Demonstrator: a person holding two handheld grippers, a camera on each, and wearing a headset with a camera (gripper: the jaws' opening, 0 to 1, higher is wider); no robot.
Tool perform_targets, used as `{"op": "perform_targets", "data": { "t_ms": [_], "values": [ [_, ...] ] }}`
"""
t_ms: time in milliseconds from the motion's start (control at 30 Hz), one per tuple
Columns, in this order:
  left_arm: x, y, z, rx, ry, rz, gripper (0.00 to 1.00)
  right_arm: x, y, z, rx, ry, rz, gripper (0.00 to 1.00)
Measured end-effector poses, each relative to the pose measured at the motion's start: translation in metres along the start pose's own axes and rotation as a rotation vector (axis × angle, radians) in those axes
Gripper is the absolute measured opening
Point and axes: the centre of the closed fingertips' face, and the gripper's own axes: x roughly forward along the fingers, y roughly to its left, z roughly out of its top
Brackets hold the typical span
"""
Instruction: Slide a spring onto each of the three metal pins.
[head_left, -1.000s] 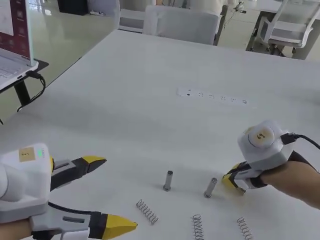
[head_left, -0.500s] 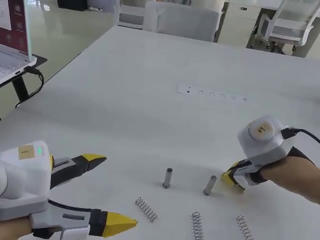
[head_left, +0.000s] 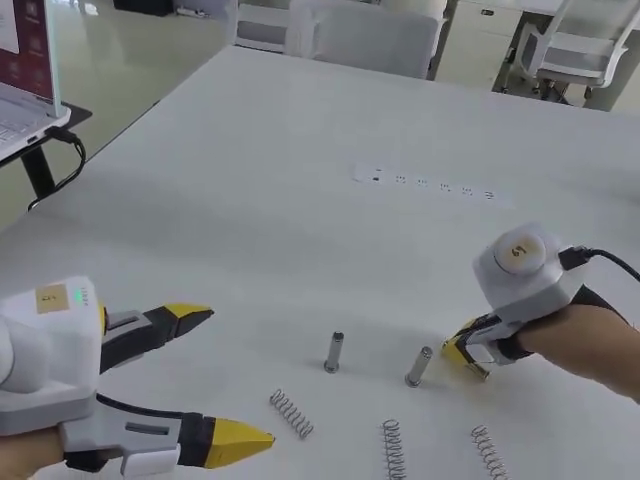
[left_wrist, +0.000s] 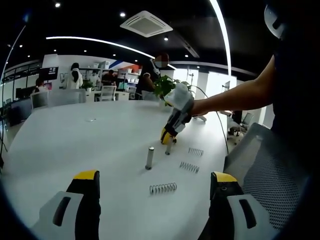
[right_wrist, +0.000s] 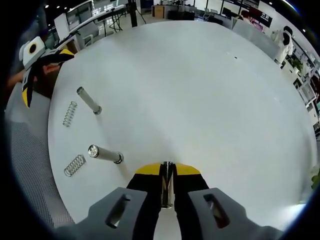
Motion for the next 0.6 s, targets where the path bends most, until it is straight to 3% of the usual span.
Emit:
{"op": "perform_targets", "data": {
  "t_ms": [400,600],
  "values": [
    [0.0020,-0.0009,0.0014,-0.002,-0.003,-0.005,0.88,-0.0002,0.0005,0.0010,-0.023,0.018,-0.018,0.04],
    [0.0058,-0.0030,0.0016,0.000,-0.001,-0.013,0.88,-0.0007,-0.0020,0.0004,0.016,0.008,-0.015,0.04]
  ]
}}
